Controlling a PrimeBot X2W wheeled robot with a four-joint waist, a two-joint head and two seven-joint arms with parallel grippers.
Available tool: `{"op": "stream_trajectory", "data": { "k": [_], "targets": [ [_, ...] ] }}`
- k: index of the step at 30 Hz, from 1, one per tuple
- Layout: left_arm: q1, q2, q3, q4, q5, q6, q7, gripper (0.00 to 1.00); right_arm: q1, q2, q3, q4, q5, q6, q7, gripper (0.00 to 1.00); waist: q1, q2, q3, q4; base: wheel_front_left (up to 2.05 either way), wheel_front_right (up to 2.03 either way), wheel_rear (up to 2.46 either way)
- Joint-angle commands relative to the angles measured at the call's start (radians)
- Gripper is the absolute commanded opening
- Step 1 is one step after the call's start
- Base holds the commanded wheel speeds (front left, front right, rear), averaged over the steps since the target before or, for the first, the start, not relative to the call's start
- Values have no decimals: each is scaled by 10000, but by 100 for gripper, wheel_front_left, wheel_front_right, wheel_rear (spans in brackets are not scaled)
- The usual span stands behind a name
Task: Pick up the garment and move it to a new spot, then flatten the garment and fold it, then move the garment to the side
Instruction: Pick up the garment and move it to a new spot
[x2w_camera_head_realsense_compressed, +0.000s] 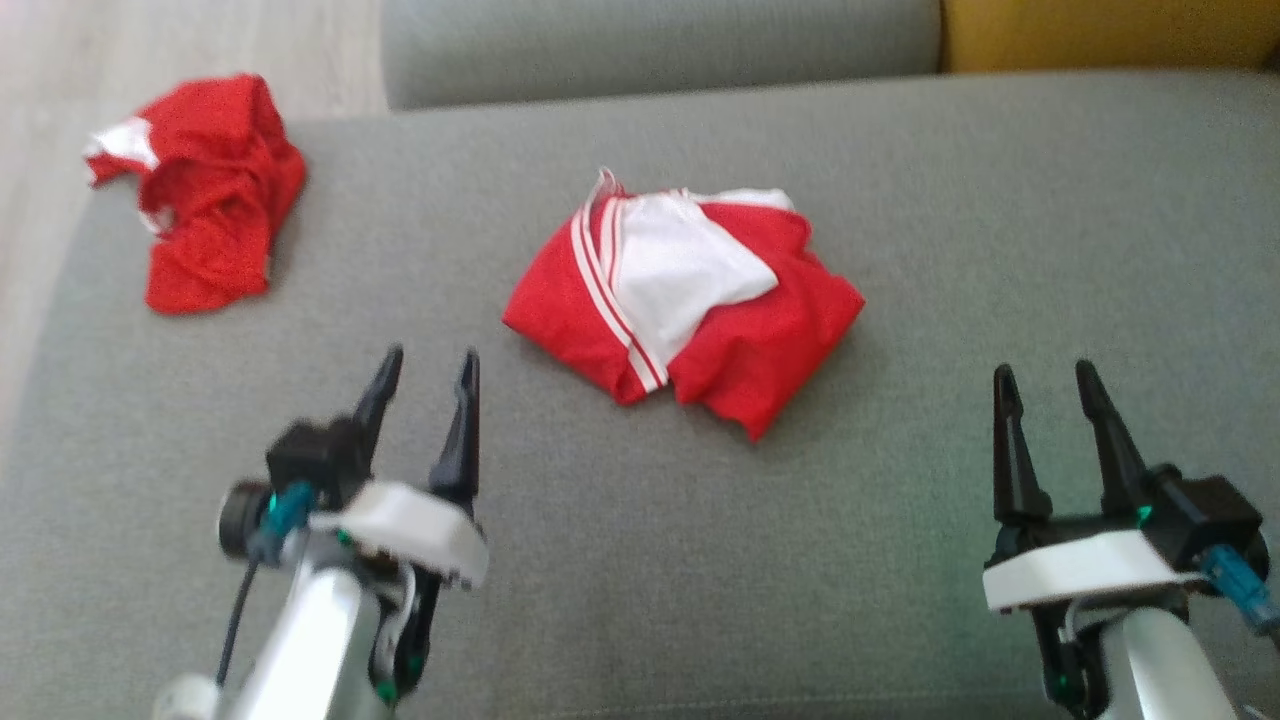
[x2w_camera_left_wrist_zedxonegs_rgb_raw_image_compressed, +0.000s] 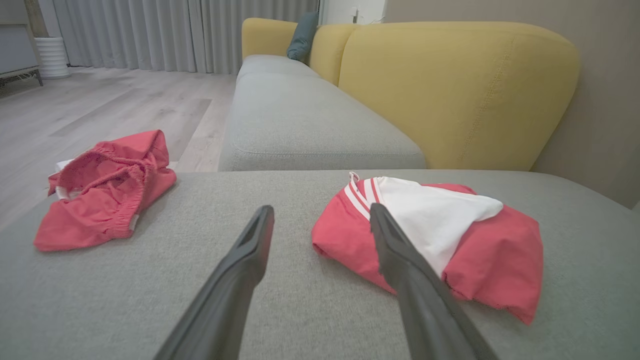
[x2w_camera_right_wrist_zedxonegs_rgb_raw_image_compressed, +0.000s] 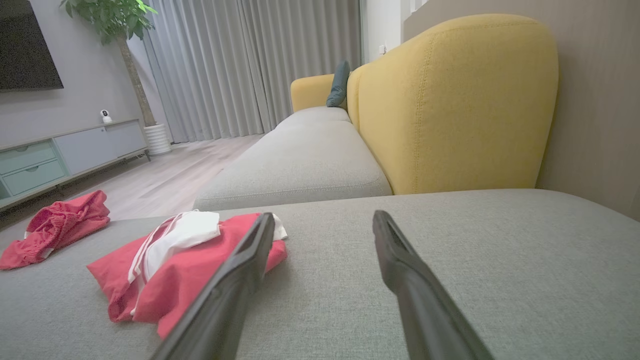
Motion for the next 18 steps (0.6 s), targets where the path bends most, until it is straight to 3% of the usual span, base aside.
{"op": "stream_trajectory", "data": {
  "k": [1,18],
  "targets": [
    [-172,93,402,-439,81,68,-122,100,-93,-52,244,-259,32,75,-109,100,1,0,-407,190,0,0,0],
    [2100,-260,950,-1880,488,230,-122,100,701,-52,495,-158,307,75,-109,100,1,0,-798,410,0,0,0]
  ]
}}
